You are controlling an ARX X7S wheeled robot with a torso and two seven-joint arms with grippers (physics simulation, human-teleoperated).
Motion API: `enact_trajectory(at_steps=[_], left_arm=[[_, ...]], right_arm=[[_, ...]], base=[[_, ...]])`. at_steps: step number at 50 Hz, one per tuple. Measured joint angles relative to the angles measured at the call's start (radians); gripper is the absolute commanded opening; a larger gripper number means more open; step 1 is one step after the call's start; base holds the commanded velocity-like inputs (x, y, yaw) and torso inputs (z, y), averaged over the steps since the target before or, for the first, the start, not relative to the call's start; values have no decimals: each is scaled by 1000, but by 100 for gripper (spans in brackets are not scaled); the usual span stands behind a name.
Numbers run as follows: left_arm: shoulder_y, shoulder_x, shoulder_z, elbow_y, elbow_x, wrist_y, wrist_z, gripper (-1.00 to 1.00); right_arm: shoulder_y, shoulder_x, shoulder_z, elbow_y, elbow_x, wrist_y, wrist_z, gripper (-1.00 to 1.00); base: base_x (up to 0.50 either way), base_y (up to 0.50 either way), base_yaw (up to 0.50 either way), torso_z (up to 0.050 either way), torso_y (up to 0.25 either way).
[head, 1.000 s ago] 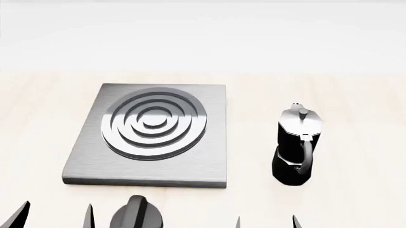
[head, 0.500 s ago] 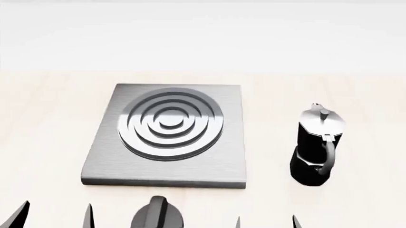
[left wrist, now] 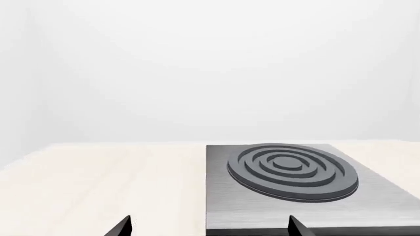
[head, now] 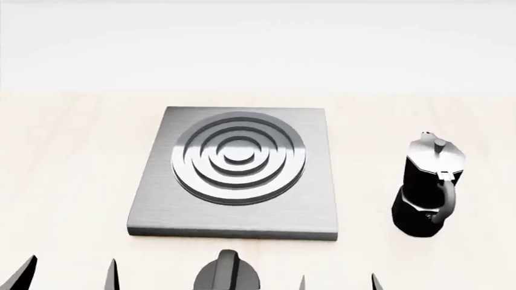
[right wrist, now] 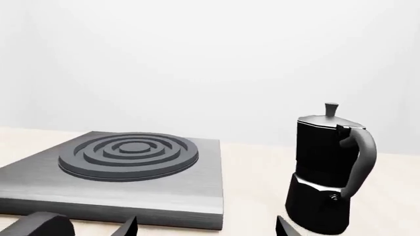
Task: Put the moka pot on the stove.
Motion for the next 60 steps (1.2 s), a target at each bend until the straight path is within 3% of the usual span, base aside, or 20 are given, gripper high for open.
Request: enact_trajectory(at_steps=[55,60], left_arm=[[-11,-16,23,-27,-10,-2,-18,100],[-5,77,-71,-54,72,-11,90,100]], right_arm=[[0,9,-15,-13,29,30,21,100],[-13,-66,97,-22,-36,89,-72,100]], base=[[0,66,0,0,0],[0,0,0,0,0]])
